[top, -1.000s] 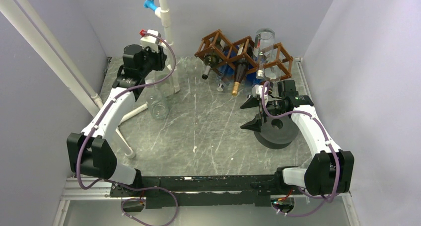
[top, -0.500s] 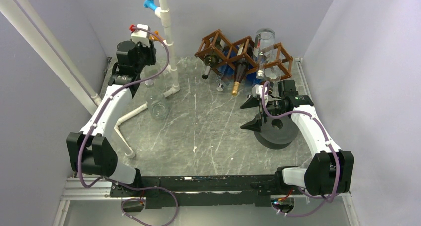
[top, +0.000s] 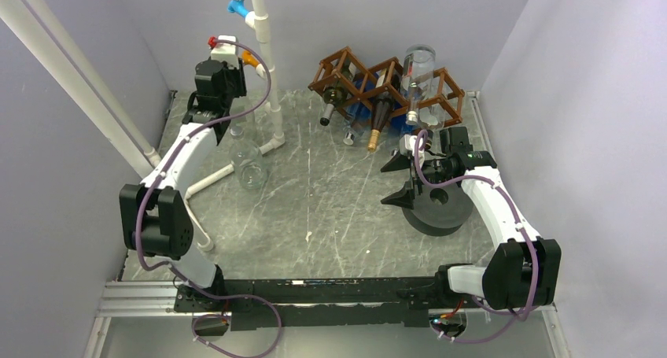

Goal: Take the wine bottle off the wine rack
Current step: Place the wine bottle at the center of the board.

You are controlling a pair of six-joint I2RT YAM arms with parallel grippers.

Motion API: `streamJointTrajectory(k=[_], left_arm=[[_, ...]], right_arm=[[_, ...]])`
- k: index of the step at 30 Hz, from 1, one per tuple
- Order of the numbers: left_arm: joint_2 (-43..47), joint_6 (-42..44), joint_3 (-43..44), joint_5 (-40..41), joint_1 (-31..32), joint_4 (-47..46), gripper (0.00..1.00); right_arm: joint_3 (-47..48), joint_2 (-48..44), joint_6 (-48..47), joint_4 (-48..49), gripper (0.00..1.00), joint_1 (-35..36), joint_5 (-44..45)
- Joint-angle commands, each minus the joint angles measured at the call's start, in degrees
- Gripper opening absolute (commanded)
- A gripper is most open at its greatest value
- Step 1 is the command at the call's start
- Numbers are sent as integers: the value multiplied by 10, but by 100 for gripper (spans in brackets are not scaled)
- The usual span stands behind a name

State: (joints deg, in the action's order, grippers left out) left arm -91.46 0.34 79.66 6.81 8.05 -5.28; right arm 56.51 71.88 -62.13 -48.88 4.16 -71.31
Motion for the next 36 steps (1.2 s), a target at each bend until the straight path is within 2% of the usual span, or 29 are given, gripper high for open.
streamJointTrajectory(k=[1,13,23,29,36], left_arm=[[14,-18,52,36,-1,-155,0],[-25,-45,46,82,-1,-194,0],[-44,-59,43,91,-2,-186,0],[-45,-59,34,89,-2,-185,21],[-33,-55,34,87,-2,-180,51]], right_arm=[[0,-5,-20,4,100,-4,-32],[0,-2,-20,5,100,-4,-31],[0,-1,-21,4,100,-4,-31],[0,-1,-21,3,100,-4,-31],[0,0,-21,3,100,-4,-32]])
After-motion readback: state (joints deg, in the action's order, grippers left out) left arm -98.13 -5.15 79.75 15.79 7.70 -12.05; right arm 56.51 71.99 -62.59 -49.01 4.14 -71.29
